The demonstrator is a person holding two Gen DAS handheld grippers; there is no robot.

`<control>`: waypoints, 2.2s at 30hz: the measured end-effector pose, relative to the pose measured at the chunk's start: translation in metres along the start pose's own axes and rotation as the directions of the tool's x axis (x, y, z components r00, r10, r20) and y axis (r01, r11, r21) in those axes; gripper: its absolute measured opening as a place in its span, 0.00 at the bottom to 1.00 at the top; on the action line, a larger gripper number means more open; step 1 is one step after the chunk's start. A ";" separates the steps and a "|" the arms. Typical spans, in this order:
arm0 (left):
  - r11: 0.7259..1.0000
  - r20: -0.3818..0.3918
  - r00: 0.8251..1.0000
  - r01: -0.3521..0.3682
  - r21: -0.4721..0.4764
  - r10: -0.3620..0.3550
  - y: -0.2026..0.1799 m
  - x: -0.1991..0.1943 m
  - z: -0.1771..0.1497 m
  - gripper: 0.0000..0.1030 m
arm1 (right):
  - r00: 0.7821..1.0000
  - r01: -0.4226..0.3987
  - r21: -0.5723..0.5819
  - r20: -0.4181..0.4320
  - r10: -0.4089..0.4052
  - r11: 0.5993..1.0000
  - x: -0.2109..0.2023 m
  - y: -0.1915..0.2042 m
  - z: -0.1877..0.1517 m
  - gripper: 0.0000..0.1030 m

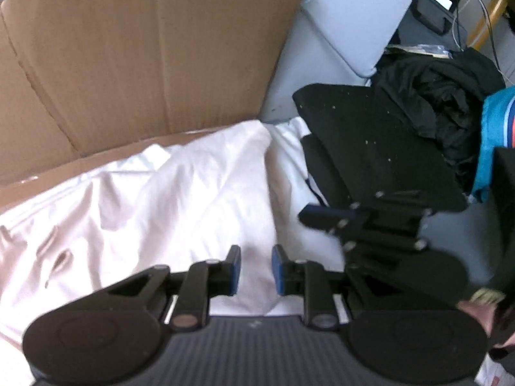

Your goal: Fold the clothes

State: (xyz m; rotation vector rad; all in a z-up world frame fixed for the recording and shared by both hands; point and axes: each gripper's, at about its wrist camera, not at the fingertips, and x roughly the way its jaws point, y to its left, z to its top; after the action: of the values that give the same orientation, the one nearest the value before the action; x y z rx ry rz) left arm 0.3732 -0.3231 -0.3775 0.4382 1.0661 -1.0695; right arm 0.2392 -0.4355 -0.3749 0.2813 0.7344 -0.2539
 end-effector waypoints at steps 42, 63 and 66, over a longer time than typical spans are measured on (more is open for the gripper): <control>0.987 0.040 0.995 -0.098 0.124 0.093 0.003 0.010 -0.013 0.34 | 0.992 -0.116 -0.272 -0.076 0.099 0.955 0.048 0.049 -0.002 0.40; 0.961 -0.019 0.995 -0.095 0.261 0.103 -0.017 0.024 -0.010 0.25 | 0.999 -0.013 -0.040 -0.039 0.012 0.999 0.010 0.015 -0.009 0.03; 0.945 -0.023 0.992 -0.108 0.308 0.121 -0.025 0.029 -0.014 0.24 | 0.999 -0.001 0.003 -0.047 0.001 1.000 0.006 0.011 -0.010 0.04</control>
State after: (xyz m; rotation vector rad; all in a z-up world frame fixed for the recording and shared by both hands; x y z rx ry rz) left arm 0.3472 -0.3381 -0.4042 0.7658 0.9003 -1.1295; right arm 0.2408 -0.4226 -0.3846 0.2909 0.7802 -0.2482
